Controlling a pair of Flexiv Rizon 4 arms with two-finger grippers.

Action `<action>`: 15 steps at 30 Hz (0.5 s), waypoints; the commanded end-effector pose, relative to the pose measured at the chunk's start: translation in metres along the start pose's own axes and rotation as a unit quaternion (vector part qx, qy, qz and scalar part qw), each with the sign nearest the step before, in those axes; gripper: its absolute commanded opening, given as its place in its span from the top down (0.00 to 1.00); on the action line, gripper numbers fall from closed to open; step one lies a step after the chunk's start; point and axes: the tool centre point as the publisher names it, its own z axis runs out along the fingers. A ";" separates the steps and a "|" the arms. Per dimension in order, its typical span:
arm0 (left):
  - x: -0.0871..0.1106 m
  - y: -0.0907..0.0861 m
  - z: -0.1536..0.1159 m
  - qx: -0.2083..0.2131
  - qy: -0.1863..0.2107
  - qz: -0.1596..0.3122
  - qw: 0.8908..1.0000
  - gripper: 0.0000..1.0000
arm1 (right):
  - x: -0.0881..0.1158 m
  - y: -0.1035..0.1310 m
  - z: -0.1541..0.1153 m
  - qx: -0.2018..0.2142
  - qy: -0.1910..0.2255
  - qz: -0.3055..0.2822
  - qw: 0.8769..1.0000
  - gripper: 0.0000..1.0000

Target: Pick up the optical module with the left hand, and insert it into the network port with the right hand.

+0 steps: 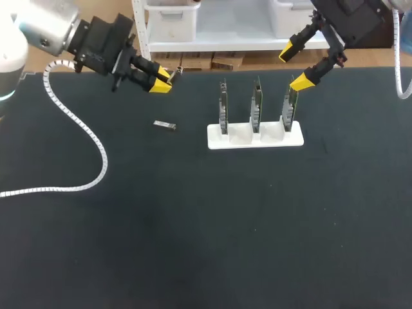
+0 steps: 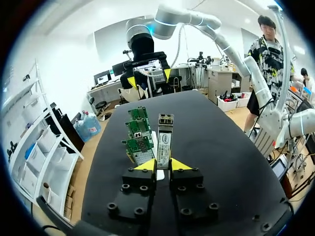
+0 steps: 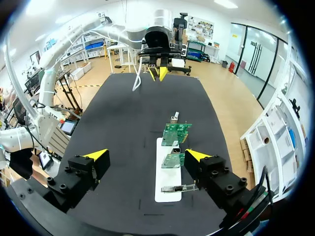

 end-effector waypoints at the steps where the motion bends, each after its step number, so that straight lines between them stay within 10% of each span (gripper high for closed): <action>1: 0.001 0.000 0.000 -0.001 -0.001 0.001 1.000 1.00 | 0.001 0.001 0.000 0.001 -0.001 -0.001 1.000 0.00; 5: -0.008 -0.001 0.001 -0.004 -0.015 0.010 1.000 1.00 | 0.001 0.001 0.000 0.001 -0.001 -0.001 1.000 0.00; 11: -0.046 0.001 0.009 -0.054 -0.182 0.010 0.982 1.00 | 0.001 0.001 0.000 0.001 -0.001 -0.001 1.000 0.00; 15: -0.072 0.000 0.019 -0.056 -0.188 0.015 0.980 1.00 | 0.001 0.001 0.000 0.001 -0.001 -0.001 1.000 0.00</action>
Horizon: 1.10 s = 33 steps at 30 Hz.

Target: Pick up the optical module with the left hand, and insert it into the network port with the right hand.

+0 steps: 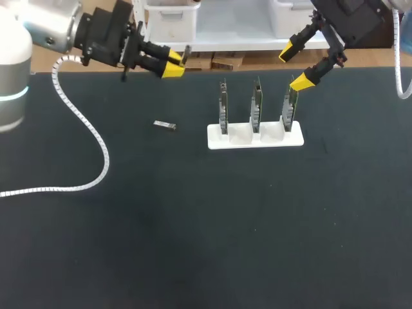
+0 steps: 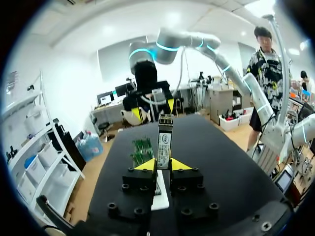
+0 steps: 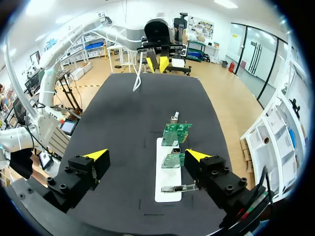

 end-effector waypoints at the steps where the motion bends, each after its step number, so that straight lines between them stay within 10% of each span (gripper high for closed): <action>1: -0.012 -0.010 0.019 -0.040 -0.044 0.017 0.998 1.00 | 0.001 0.001 0.000 0.001 -0.001 -0.001 1.000 0.00; 11: -0.045 -0.014 0.066 -0.064 0.039 0.043 0.996 1.00 | 0.001 0.001 0.000 0.001 -0.001 -0.001 1.000 0.00; 33: -0.045 -0.001 0.111 -0.041 0.009 0.001 0.999 1.00 | 0.001 0.001 0.000 0.001 -0.001 -0.001 1.000 0.00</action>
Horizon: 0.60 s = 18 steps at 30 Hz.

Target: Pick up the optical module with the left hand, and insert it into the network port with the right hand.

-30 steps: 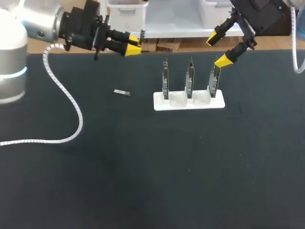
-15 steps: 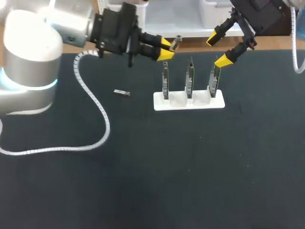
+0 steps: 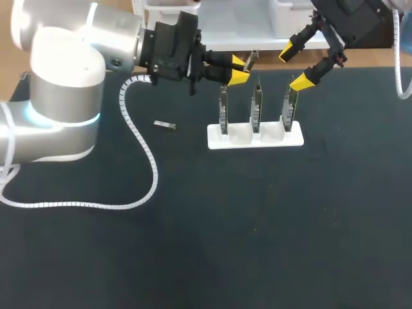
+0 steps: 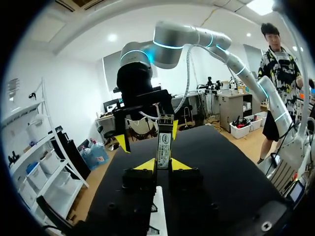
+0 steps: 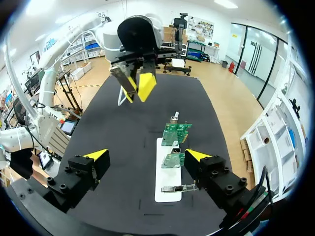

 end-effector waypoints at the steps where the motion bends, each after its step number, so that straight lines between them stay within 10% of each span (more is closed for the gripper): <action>1: -0.003 0.004 0.005 0.004 0.016 -0.011 1.000 1.00 | 0.001 0.001 0.000 0.001 -0.001 -0.001 1.000 0.00; 18: -0.001 0.003 0.012 0.022 0.018 -0.020 0.999 1.00 | 0.001 0.001 0.000 0.001 -0.001 -0.001 1.000 0.00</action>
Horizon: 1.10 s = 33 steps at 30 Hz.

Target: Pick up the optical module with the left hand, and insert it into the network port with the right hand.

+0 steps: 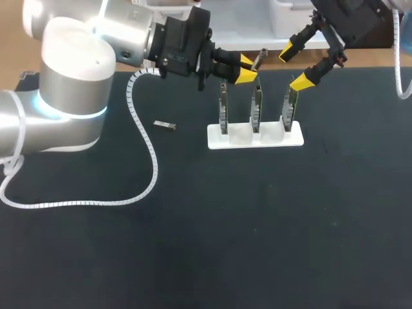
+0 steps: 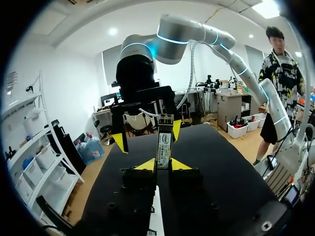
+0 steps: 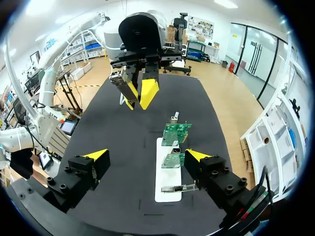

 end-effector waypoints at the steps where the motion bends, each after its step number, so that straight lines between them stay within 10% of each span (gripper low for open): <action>1: 0.000 0.002 0.001 0.003 0.001 0.000 1.000 1.00 | 0.001 0.001 0.000 0.001 -0.001 -0.001 1.000 0.00; 33: -0.016 -0.008 0.008 -0.025 -0.004 -0.019 0.999 1.00 | 0.001 0.001 0.000 0.001 -0.001 -0.001 1.000 0.00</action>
